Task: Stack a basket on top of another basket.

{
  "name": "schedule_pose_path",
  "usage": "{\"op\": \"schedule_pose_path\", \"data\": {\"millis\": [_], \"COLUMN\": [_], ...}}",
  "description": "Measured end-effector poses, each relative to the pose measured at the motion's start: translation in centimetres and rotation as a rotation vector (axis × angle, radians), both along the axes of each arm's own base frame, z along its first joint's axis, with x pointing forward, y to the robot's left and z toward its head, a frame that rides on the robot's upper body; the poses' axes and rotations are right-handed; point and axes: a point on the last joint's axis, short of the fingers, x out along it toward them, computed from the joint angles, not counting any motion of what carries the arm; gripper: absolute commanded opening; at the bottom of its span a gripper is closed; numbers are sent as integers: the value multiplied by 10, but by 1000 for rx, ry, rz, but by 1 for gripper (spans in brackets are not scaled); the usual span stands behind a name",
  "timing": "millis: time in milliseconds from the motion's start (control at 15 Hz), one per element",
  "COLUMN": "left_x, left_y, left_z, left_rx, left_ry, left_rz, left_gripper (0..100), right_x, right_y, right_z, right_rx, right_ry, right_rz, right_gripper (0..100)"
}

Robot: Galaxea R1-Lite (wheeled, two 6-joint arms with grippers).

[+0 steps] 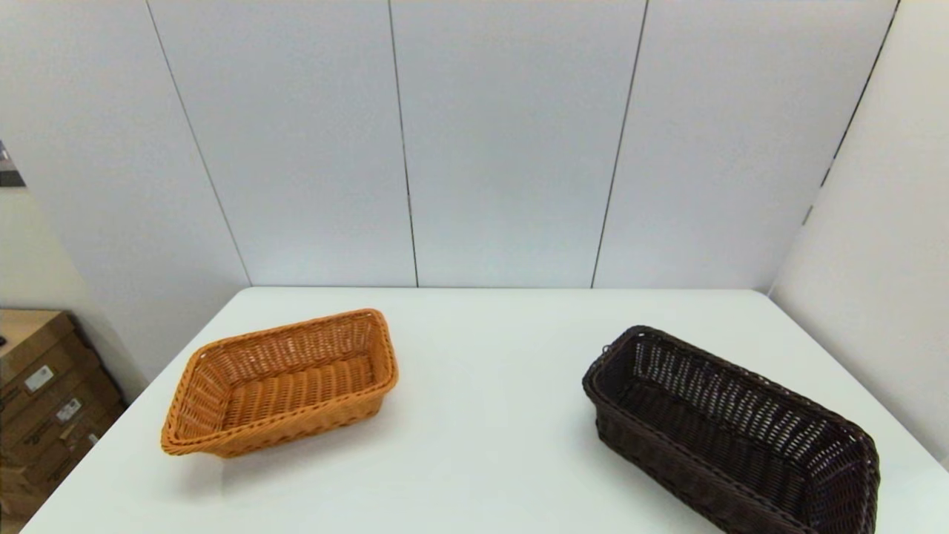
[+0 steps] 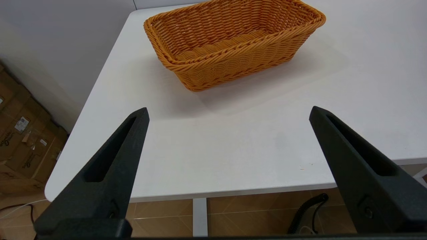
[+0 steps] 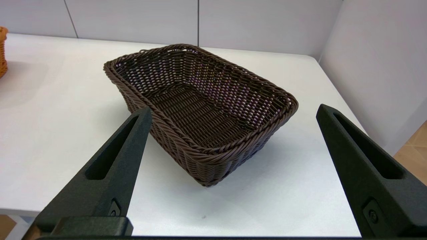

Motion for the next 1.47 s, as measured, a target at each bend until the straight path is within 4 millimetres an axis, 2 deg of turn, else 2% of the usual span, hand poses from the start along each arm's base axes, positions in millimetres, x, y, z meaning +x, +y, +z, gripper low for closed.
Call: {"op": "schedule_pose_path", "data": {"millis": [1467], "left_x": [0], "left_y": [0], "left_z": [1], "left_rx": [14], "left_ry": [7], "left_rz": [-2], "left_gripper": [100], "right_x": [0], "right_y": [0], "right_z": [0], "right_rx": [5], "right_ry": [0], "right_rz": [0], "right_gripper": [100]}}
